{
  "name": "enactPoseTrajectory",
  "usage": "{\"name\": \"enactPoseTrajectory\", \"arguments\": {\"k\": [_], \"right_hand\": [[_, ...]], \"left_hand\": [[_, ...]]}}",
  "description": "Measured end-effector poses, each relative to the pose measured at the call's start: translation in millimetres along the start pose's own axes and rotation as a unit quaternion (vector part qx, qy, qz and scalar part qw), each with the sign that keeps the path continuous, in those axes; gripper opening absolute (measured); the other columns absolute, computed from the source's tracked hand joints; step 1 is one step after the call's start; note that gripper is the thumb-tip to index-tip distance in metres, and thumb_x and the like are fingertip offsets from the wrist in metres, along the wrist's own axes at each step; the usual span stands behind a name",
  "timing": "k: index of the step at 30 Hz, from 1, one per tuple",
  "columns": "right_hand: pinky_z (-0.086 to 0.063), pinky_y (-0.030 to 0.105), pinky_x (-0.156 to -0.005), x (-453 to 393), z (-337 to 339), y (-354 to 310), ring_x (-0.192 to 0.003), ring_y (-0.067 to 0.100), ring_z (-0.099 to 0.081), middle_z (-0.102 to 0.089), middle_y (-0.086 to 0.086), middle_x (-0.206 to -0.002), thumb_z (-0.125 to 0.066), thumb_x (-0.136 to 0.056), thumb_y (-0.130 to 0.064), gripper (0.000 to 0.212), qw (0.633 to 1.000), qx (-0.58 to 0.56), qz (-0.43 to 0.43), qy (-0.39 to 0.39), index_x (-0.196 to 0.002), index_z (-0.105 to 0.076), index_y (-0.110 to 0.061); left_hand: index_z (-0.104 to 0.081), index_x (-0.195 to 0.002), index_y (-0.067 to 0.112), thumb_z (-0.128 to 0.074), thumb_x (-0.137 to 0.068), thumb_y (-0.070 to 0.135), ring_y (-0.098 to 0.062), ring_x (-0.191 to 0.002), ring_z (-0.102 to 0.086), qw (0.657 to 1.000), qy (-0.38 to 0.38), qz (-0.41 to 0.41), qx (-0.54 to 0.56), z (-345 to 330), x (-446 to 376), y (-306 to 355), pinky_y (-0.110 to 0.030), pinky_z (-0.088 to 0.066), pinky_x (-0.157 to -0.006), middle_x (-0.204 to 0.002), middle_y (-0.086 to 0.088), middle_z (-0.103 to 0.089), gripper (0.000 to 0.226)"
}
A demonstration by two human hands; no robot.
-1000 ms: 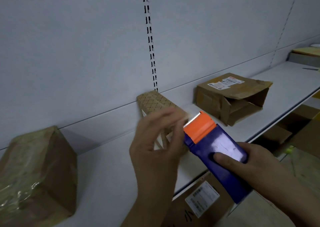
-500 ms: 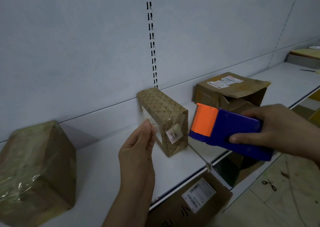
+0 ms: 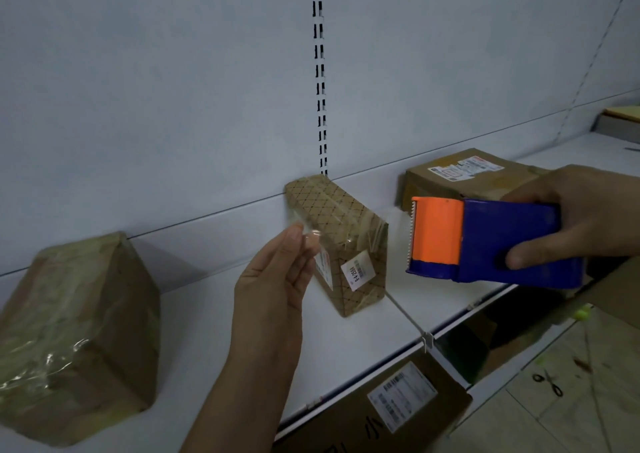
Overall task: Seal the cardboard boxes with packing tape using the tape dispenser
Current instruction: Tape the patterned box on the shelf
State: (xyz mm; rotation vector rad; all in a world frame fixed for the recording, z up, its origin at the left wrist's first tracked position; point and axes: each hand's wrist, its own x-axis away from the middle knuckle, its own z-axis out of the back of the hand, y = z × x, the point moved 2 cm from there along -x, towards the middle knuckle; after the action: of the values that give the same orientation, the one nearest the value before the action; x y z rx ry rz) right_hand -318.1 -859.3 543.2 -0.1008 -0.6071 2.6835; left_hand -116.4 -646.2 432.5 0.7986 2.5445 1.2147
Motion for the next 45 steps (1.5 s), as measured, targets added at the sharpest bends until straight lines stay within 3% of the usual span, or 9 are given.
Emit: {"name": "enactPoseTrajectory", "arguments": {"k": [13, 19, 26, 30, 34, 37, 40, 42, 45], "right_hand": [[-0.049, 0.011, -0.055, -29.1, 10.8, -6.0, -0.074, -0.014, -0.061, -0.059, -0.044, -0.080, -0.051, -0.038, -0.093, 0.074, 0.993, 0.101, 0.003, -0.067, -0.089, -0.059, -0.041], [-0.060, 0.029, -0.062, -52.4, 19.2, 1.4, -0.070, -0.001, -0.068, -0.069, -0.022, -0.075, -0.057, -0.032, -0.093, 0.081, 0.989, 0.121, -0.018, -0.086, -0.090, -0.062, -0.037], [-0.053, 0.017, -0.061, -89.1, 14.7, -4.6, -0.074, 0.001, -0.067, -0.071, -0.015, -0.082, -0.069, -0.051, -0.073, 0.063, 0.977, 0.141, -0.045, -0.155, -0.097, -0.066, -0.030], [-0.058, 0.025, -0.072, -106.2, 19.3, -6.0, -0.082, 0.006, -0.069, -0.072, -0.014, -0.089, -0.070, -0.048, -0.078, 0.072, 0.971, 0.143, -0.040, -0.188, -0.101, -0.067, -0.029], [-0.058, 0.026, -0.075, -112.2, 21.8, -4.1, -0.085, 0.008, -0.070, -0.073, -0.012, -0.092, -0.070, -0.049, -0.081, 0.076, 0.966, 0.150, -0.045, -0.205, -0.102, -0.067, -0.027], [-0.059, 0.028, -0.076, -112.6, 20.2, 4.3, -0.085, 0.004, -0.069, -0.071, -0.020, -0.090, -0.068, -0.041, -0.083, 0.081, 0.965, 0.146, -0.049, -0.212, -0.101, -0.065, -0.030], [-0.059, 0.029, -0.077, -111.8, 20.5, 10.1, -0.085, 0.005, -0.070, -0.071, -0.022, -0.088, -0.073, -0.055, -0.078, 0.068, 0.966, 0.136, -0.059, -0.213, -0.101, -0.065, -0.030], [-0.059, 0.028, -0.077, -111.7, 21.5, 11.8, -0.084, 0.004, -0.070, -0.071, -0.022, -0.087, -0.072, -0.055, -0.078, 0.066, 0.966, 0.136, -0.061, -0.213, -0.101, -0.064, -0.030], [-0.058, 0.028, -0.077, -111.7, 23.6, 13.5, -0.086, 0.004, -0.069, -0.071, -0.023, -0.089, -0.072, -0.050, -0.080, 0.071, 0.963, 0.142, -0.062, -0.220, -0.101, -0.064, -0.031]], "left_hand": [[-0.073, -0.111, 0.008, -0.064, -0.090, 0.014, -0.017, -0.092, -0.073, 0.998, 0.048, 0.023, -0.025, 11.0, 7.8, -23.4, -0.029, -0.056, -0.089, -0.102, -0.012, -0.076, 0.024], [-0.074, -0.110, 0.013, -0.063, -0.093, 0.014, -0.018, -0.097, -0.072, 0.997, 0.066, 0.012, -0.044, 9.4, 5.3, -30.8, -0.030, -0.051, -0.094, -0.102, -0.008, -0.077, 0.020], [-0.075, -0.109, 0.017, -0.067, -0.092, 0.022, -0.014, -0.103, -0.070, 0.992, 0.099, 0.042, -0.068, 12.0, -1.3, -39.4, -0.032, -0.048, -0.096, -0.101, 0.001, -0.077, 0.019], [-0.075, -0.104, 0.013, -0.070, -0.090, 0.022, -0.016, -0.101, -0.069, 0.988, 0.113, 0.103, -0.032, 13.9, -5.9, -48.1, -0.032, -0.054, -0.085, -0.096, 0.000, -0.077, 0.018], [-0.070, -0.098, 0.005, -0.072, -0.087, 0.013, -0.012, -0.070, -0.071, 0.977, 0.090, 0.185, 0.057, 8.8, -11.0, -52.1, -0.024, -0.057, -0.055, -0.087, -0.010, -0.075, 0.014], [-0.068, -0.111, -0.002, -0.076, -0.080, 0.012, -0.016, -0.079, -0.070, 0.972, 0.075, 0.206, 0.086, 5.8, -20.6, -55.3, -0.020, -0.057, -0.056, -0.108, -0.021, -0.072, 0.035], [-0.066, -0.119, -0.004, -0.078, -0.069, 0.014, -0.015, -0.081, -0.071, 0.973, 0.047, 0.205, 0.097, 4.1, -27.1, -58.5, -0.018, -0.058, -0.060, -0.108, -0.018, -0.073, 0.054], [-0.066, -0.114, 0.000, -0.078, -0.068, 0.017, -0.013, -0.076, -0.071, 0.980, 0.026, 0.192, 0.053, 4.9, -29.4, -55.0, -0.020, -0.059, -0.063, -0.097, -0.012, -0.075, 0.051], [-0.063, -0.116, 0.012, -0.078, -0.081, 0.013, -0.014, -0.093, -0.069, 0.982, 0.078, 0.107, -0.138, 10.2, -33.5, -45.5, -0.015, -0.056, -0.063, -0.109, -0.006, -0.070, 0.038]]}}
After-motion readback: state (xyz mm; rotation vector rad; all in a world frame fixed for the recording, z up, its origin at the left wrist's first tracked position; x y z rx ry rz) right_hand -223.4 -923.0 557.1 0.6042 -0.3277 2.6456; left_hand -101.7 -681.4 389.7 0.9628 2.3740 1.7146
